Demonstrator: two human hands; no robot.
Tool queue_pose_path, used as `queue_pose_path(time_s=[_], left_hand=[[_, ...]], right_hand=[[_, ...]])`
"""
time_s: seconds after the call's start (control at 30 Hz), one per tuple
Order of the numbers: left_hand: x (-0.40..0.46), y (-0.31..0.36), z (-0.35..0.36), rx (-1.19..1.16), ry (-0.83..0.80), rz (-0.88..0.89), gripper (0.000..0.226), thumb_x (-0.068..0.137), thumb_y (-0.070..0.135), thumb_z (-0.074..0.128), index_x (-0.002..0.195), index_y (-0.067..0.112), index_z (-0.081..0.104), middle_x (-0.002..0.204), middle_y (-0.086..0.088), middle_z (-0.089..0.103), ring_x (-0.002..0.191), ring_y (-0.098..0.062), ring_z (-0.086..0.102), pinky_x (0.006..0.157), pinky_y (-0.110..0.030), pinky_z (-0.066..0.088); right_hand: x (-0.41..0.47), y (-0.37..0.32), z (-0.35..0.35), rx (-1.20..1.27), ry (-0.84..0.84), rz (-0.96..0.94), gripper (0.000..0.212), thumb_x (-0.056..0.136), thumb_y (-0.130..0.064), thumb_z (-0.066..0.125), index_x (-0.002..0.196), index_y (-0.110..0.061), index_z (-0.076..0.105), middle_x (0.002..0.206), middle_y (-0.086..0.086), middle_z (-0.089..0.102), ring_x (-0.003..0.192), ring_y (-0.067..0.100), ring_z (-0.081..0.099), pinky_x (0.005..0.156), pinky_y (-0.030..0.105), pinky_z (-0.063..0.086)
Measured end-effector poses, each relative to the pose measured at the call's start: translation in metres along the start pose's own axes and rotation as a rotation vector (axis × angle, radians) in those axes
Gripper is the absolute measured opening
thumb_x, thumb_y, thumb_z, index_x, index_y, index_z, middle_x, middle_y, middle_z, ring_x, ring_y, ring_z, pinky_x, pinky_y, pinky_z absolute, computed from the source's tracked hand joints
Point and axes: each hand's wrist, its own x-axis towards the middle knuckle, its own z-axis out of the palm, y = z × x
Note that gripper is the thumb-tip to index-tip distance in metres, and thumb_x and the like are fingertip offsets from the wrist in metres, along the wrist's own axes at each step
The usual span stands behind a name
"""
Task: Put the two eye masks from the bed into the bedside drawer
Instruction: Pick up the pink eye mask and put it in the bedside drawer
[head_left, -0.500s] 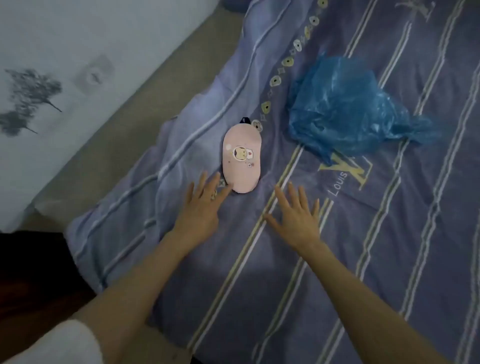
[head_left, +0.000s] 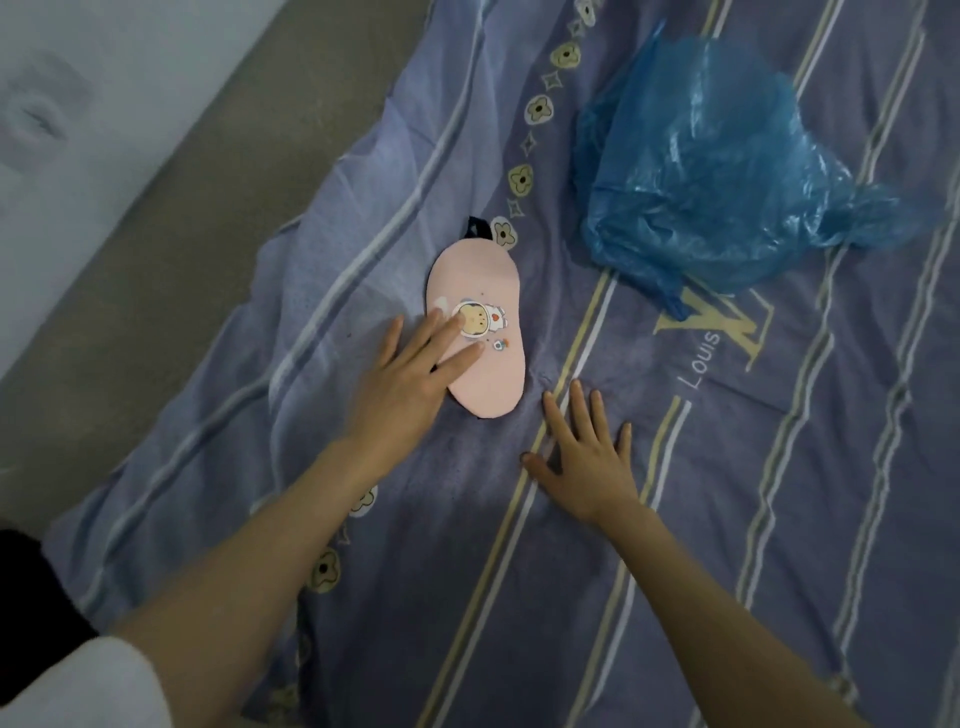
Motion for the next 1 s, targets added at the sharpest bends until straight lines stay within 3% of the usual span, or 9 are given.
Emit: queue_pose_path(time_s=[0.17,0.33,0.43,0.5,0.63,0.7,0.77,0.87,1.0], left_hand=[[-0.025,0.026,-0.048,-0.193,0.009,-0.024,0.061,0.073,-0.015,0.058,0.127,0.01,0.049,0.136,-0.015,0.051,0.129,-0.035,0.041,0.107,-0.053,0.028],[-0.056,0.079,-0.117,-0.374,0.075,-0.064,0.047,0.08,0.0,0.038,0.122,0.014,0.053,0.126,-0.011,0.061,0.119,-0.023,0.054,0.099,-0.036,0.042],[-0.083,0.115,-0.162,-0.455,0.11,-0.098,0.042,0.084,0.013,0.035,0.123,0.023,0.047,0.123,-0.01,0.064,0.113,-0.021,0.059,0.087,-0.037,0.053],[-0.107,0.14,-0.189,-0.464,0.157,-0.095,0.04,0.085,0.015,0.036,0.122,0.022,0.047,0.119,-0.013,0.066,0.107,-0.025,0.063,0.085,-0.036,0.052],[-0.154,0.187,-0.239,-0.485,0.243,-0.188,0.039,0.085,0.019,0.036,0.121,0.027,0.048,0.115,-0.013,0.067,0.101,-0.025,0.063,0.084,-0.029,0.048],[-0.178,0.209,-0.259,-0.487,0.262,-0.206,0.039,0.087,0.02,0.036,0.124,0.022,0.051,0.118,-0.012,0.065,0.103,-0.022,0.062,0.087,-0.027,0.048],[-0.208,0.233,-0.277,-0.463,0.277,-0.212,0.039,0.089,0.018,0.038,0.127,0.018,0.05,0.125,-0.011,0.061,0.112,-0.021,0.058,0.095,-0.035,0.047],[-0.253,0.259,-0.289,-0.322,0.234,-0.178,0.052,0.084,-0.002,0.045,0.132,0.019,0.045,0.138,-0.008,0.049,0.124,-0.022,0.049,0.101,-0.041,0.045],[-0.312,0.273,-0.303,-0.18,0.248,-0.187,0.058,0.078,-0.01,0.049,0.13,0.016,0.044,0.135,-0.015,0.05,0.126,-0.029,0.043,0.106,-0.031,0.03]], right_hand=[[-0.034,-0.019,-0.039,0.562,0.092,-0.04,0.069,0.091,-0.03,0.051,0.146,-0.024,0.01,0.159,0.004,0.007,0.146,0.02,0.005,0.118,0.037,0.012],[-0.1,-0.035,-0.076,0.679,0.182,-0.259,0.074,0.085,-0.01,0.061,0.137,-0.034,0.014,0.154,-0.002,0.018,0.144,0.012,0.01,0.115,0.026,0.012],[-0.149,-0.038,-0.095,0.704,0.175,-0.375,0.055,0.084,-0.005,0.06,0.134,-0.019,0.04,0.14,0.003,0.042,0.134,0.005,0.027,0.109,0.013,0.02],[-0.186,-0.037,-0.105,0.722,0.153,-0.405,0.031,0.088,-0.007,0.055,0.118,-0.01,0.058,0.118,0.006,0.059,0.115,0.01,0.051,0.091,0.002,0.036],[-0.257,-0.038,-0.114,0.876,-0.023,-0.396,0.021,0.094,-0.018,0.046,0.09,-0.006,0.063,0.085,0.025,0.062,0.081,0.023,0.061,0.075,0.03,0.05],[-0.29,-0.042,-0.113,0.99,-0.144,-0.37,0.024,0.095,-0.02,0.045,0.085,-0.013,0.065,0.077,0.016,0.064,0.071,0.014,0.063,0.068,0.024,0.053],[-0.32,-0.047,-0.108,1.042,-0.2,-0.334,0.026,0.094,-0.023,0.046,0.08,-0.016,0.068,0.076,0.01,0.062,0.068,0.019,0.058,0.063,0.025,0.047],[-0.352,-0.062,-0.109,1.173,-0.272,-0.227,0.022,0.089,-0.025,0.051,0.086,-0.011,0.069,0.079,0.013,0.055,0.073,0.023,0.051,0.059,0.027,0.042],[-0.396,-0.099,-0.113,1.331,-0.45,-0.206,0.043,0.094,-0.039,0.041,0.079,-0.008,0.068,0.064,0.004,0.063,0.055,0.012,0.061,0.05,0.021,0.051]])
